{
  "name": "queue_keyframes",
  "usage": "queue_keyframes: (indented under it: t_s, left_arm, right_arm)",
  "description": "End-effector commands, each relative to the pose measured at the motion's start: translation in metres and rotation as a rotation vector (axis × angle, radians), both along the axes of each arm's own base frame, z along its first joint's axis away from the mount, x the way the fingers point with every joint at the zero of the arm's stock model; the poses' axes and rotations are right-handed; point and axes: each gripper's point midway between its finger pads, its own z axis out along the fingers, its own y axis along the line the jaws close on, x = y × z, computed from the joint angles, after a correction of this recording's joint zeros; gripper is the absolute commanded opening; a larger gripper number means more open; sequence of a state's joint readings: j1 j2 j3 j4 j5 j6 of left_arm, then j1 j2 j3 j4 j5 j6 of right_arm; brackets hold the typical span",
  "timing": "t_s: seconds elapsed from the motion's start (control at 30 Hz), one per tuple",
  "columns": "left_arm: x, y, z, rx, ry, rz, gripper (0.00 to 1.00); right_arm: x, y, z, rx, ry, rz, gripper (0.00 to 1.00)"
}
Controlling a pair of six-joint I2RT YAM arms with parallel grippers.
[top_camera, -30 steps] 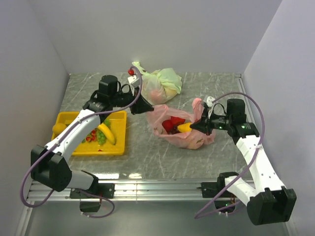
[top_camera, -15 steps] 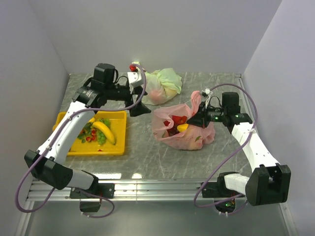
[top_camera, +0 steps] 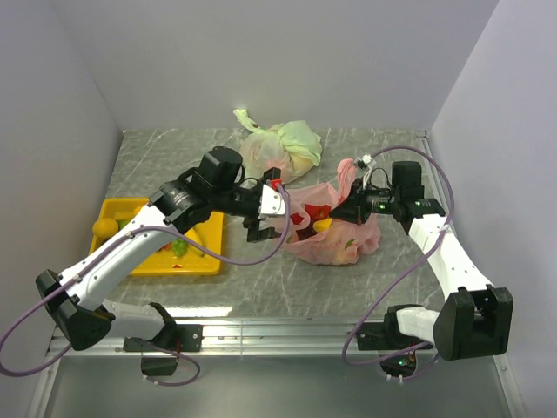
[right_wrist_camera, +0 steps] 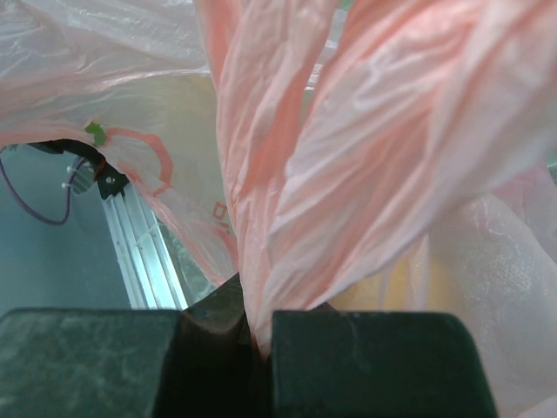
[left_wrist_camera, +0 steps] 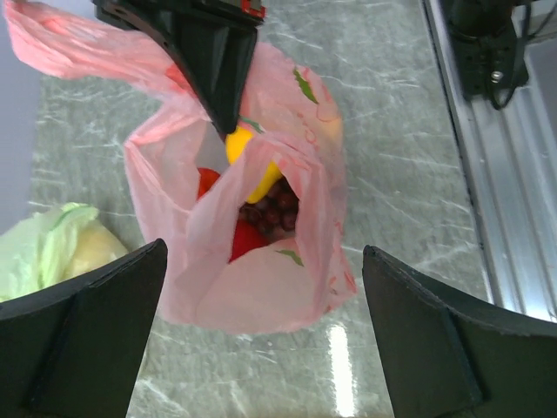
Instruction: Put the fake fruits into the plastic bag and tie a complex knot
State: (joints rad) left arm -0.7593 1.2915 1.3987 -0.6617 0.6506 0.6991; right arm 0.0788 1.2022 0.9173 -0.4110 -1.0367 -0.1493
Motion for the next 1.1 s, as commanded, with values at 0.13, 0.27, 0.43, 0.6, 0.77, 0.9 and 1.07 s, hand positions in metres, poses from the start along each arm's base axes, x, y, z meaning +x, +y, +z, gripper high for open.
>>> queue_keyframes:
  t_s: [0.13,0.27,0.43,0.6,0.77,0.9,1.07]
  left_arm:
    - [0.010,-0.028,0.008,-0.042,-0.139,0.014,0.99]
    - [0.006,-0.042,-0.003,-0.023,-0.150,-0.026,0.99]
    - [0.014,-0.053,-0.019,0.008,-0.177,-0.017,0.99]
    - [0.018,-0.056,-0.023,0.044,-0.136,-0.009,0.55]
    - [0.021,-0.030,0.027,-0.079,0.068,0.004,0.00]
    - [0.022,0.018,0.061,-0.111,0.218,0.021,0.00]
    - [0.019,0.042,0.103,-0.197,0.183,0.112,0.00]
  right_arm:
    - [0.006,0.004,0.021,0.014,-0.071,0.012,0.00]
    - [0.005,0.004,0.021,0.013,-0.075,0.017,0.00]
    - [0.004,0.003,0.024,0.006,-0.096,0.029,0.00]
    - [-0.001,0.003,0.028,0.003,-0.111,0.038,0.00]
    - [-0.009,0.002,0.060,0.055,-0.124,0.010,0.00]
    - [-0.021,0.000,0.095,0.160,-0.069,-0.027,0.00]
    - [-0.028,-0.002,0.123,0.252,0.004,-0.117,0.00]
